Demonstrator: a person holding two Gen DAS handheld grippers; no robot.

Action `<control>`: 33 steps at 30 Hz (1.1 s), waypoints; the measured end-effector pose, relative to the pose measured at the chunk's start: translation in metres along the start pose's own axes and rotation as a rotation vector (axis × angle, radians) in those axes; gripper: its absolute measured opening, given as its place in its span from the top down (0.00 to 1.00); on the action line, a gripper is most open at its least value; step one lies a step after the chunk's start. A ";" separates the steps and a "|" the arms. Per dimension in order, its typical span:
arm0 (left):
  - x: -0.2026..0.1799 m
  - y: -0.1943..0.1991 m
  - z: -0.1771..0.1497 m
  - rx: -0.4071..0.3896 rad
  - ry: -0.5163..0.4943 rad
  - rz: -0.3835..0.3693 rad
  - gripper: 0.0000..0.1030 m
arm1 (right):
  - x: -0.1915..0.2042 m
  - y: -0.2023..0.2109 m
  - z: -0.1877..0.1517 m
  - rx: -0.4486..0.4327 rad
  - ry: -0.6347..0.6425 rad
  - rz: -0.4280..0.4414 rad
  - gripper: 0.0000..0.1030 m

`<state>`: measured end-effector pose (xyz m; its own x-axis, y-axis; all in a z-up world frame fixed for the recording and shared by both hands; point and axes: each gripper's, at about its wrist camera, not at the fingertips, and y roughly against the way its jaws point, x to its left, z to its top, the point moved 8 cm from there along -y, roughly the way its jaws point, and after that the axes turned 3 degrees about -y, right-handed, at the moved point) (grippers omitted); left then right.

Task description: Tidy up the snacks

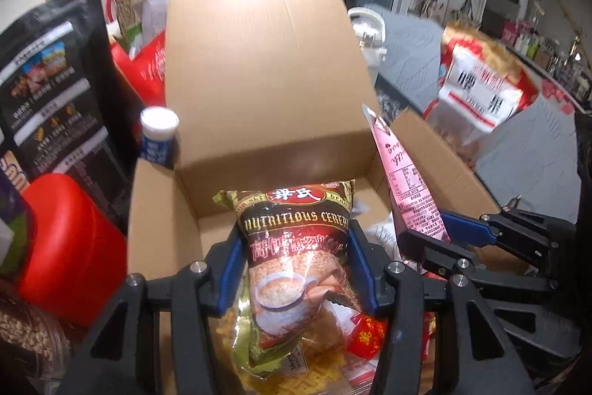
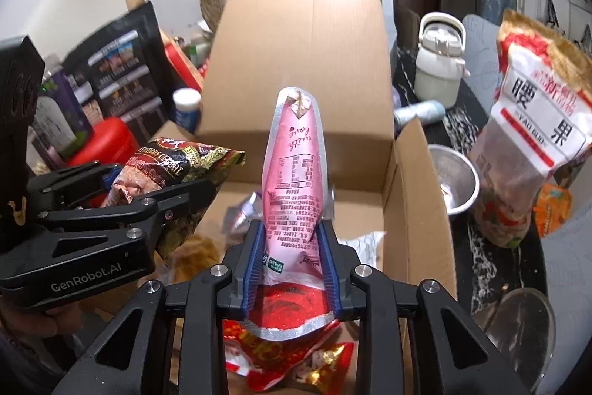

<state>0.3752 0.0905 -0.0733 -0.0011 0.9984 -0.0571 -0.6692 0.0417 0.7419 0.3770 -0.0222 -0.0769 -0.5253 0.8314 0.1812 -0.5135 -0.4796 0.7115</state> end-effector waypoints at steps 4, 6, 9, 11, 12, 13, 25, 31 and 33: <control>-0.002 -0.013 -0.011 0.046 -0.008 0.021 0.51 | -0.005 -0.012 -0.010 0.034 0.000 -0.029 0.66; -0.003 -0.018 -0.017 0.064 -0.008 0.030 0.51 | -0.007 -0.017 -0.015 0.051 0.004 -0.049 0.63; -0.001 -0.024 -0.024 0.094 0.001 0.031 0.51 | -0.009 -0.021 -0.022 0.064 0.008 -0.065 0.62; 0.000 -0.027 -0.026 0.104 0.008 0.036 0.50 | -0.009 -0.022 -0.023 0.064 0.018 -0.074 0.60; 0.001 -0.028 -0.027 0.107 0.009 0.043 0.50 | -0.008 -0.022 -0.024 0.067 0.027 -0.083 0.60; 0.001 -0.030 -0.025 0.110 0.012 0.042 0.50 | -0.008 -0.022 -0.025 0.070 0.034 -0.091 0.60; 0.007 -0.007 -0.013 0.049 0.001 0.114 0.09 | 0.003 -0.003 -0.023 0.064 0.061 -0.107 0.37; 0.009 0.022 -0.008 0.011 0.012 0.133 0.09 | 0.002 0.019 -0.013 0.029 0.046 -0.141 0.34; 0.008 0.035 -0.006 -0.012 0.009 0.143 0.09 | 0.005 0.029 -0.008 0.012 0.048 -0.145 0.34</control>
<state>0.3474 0.0996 -0.0514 -0.1032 0.9937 0.0427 -0.6705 -0.1012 0.7350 0.3541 -0.0343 -0.0614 -0.4779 0.8773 0.0437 -0.5784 -0.3517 0.7360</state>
